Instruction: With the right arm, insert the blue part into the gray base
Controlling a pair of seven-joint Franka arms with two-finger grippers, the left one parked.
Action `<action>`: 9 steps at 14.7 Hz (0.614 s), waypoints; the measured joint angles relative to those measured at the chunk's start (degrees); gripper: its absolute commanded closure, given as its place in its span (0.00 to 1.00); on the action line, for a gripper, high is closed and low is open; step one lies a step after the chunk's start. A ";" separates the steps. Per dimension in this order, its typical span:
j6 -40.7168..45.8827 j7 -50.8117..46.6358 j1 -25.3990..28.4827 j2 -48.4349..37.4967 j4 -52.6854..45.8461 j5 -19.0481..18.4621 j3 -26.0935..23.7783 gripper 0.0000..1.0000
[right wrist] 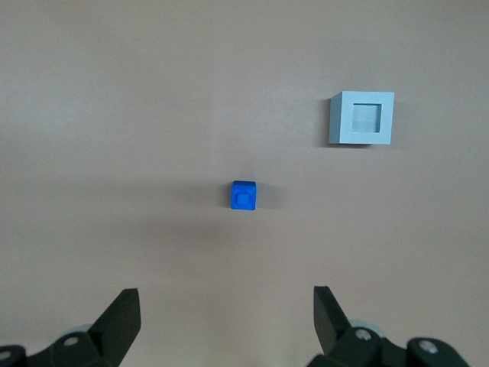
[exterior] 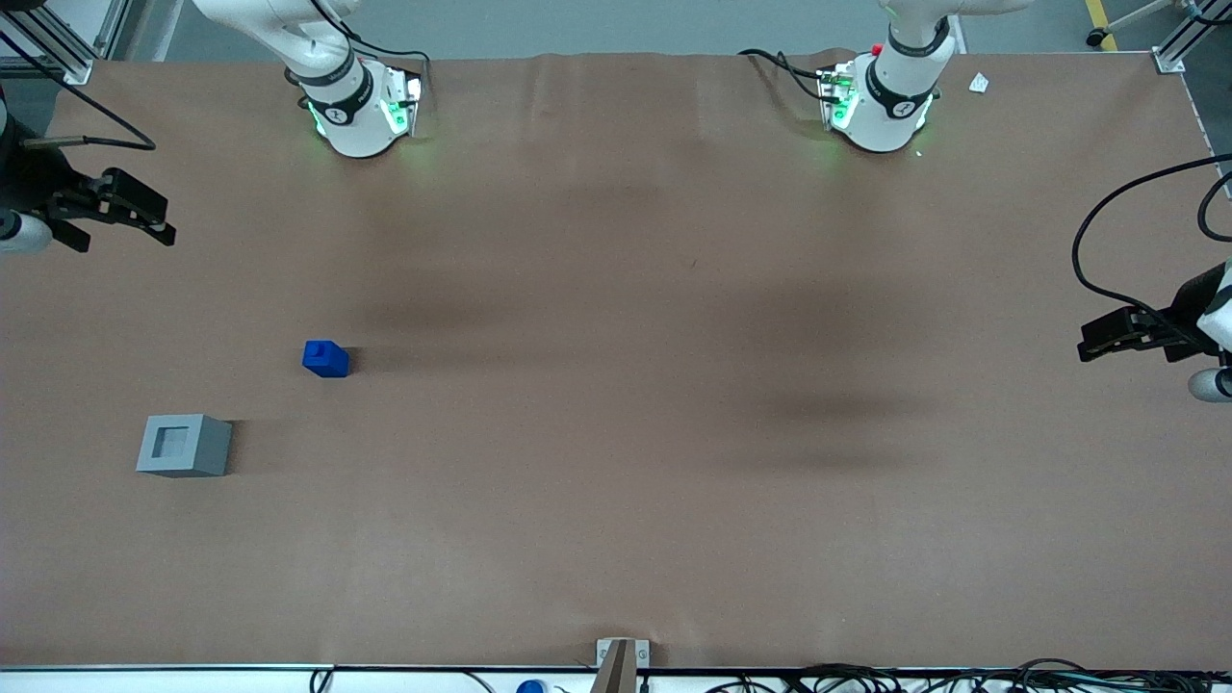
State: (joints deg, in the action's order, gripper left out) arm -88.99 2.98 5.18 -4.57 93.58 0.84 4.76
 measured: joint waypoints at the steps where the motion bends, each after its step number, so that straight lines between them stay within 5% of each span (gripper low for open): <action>1: 0.00 0.00 -0.01 0.00 -0.01 -0.01 0.00 0.00; 9: 0.08 0.01 -1.74 2.08 1.20 -0.13 0.19 0.00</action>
State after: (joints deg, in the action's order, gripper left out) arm -88.91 3.00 3.44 -2.49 94.78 0.71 4.95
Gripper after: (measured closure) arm 0.000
